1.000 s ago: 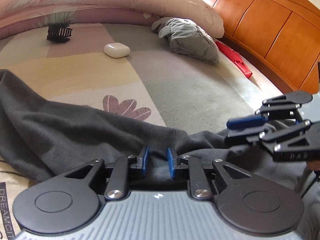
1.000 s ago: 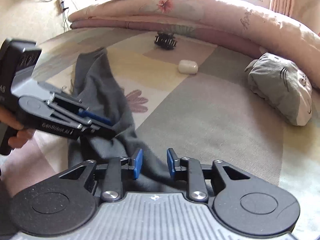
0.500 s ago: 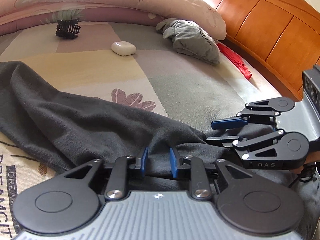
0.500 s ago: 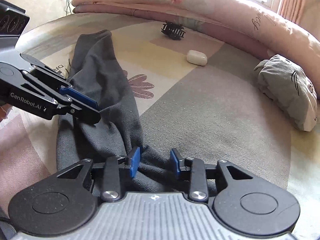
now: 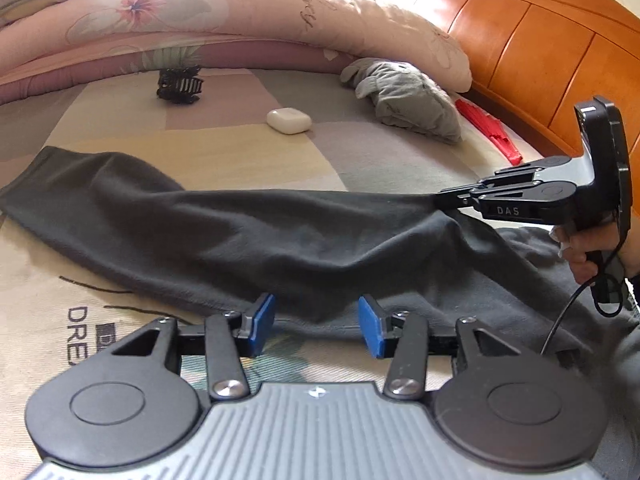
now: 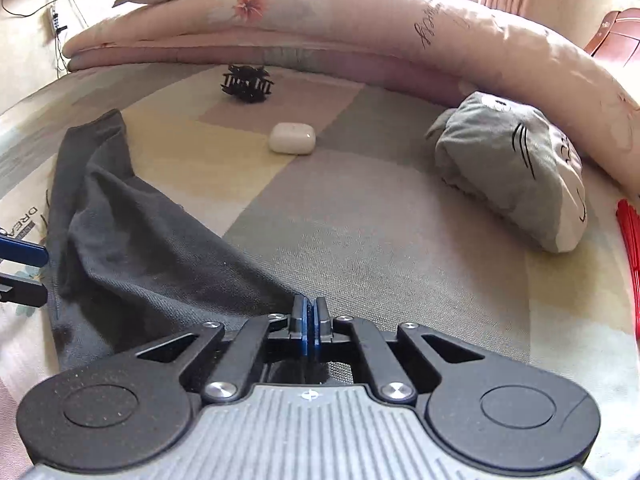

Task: Fold clothes

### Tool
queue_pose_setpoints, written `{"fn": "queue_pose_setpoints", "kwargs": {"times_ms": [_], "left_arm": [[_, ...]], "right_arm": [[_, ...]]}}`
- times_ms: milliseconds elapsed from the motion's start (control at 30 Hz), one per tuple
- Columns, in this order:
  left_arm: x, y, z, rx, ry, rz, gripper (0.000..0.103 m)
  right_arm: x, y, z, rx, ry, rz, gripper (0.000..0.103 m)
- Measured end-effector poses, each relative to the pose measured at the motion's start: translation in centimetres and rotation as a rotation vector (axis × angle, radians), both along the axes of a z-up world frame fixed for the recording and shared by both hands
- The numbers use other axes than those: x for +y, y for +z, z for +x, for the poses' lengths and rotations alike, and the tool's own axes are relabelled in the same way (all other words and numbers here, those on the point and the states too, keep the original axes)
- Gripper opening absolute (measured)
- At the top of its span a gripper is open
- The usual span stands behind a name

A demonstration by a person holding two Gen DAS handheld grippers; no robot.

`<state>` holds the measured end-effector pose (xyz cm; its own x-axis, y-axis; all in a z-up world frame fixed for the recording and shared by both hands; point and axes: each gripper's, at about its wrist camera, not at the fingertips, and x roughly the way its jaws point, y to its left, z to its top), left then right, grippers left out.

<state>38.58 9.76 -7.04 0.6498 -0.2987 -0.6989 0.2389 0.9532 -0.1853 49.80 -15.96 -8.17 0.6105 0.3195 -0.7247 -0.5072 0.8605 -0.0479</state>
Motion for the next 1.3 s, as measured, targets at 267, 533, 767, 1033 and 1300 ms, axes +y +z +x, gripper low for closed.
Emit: {"fn": "queue_pose_setpoints", "kwargs": {"times_ms": [267,533,767,1033,1300], "left_arm": [[3.8,-0.9,0.5,0.023,0.124,-0.013,0.046],[8.3,-2.1,1.5,0.059,0.296,-0.171,0.046],[10.4,-1.6,2.2,0.043,0.348,-0.161,0.049],[10.9,-2.1,3.2,0.017,0.229,-0.105,0.071],[11.9,-1.5,3.2,0.004,0.159,-0.068,0.075]], "right_arm": [[1.8,3.1,-3.0,-0.060,0.051,0.073,0.014],[7.4,2.8,-8.6,0.020,0.382,0.049,0.022],[10.1,4.8,-3.8,-0.012,0.365,0.103,0.022],[16.2,4.0,3.3,0.016,0.359,0.088,0.023],[22.0,3.0,7.5,0.088,0.370,0.174,0.024]]}}
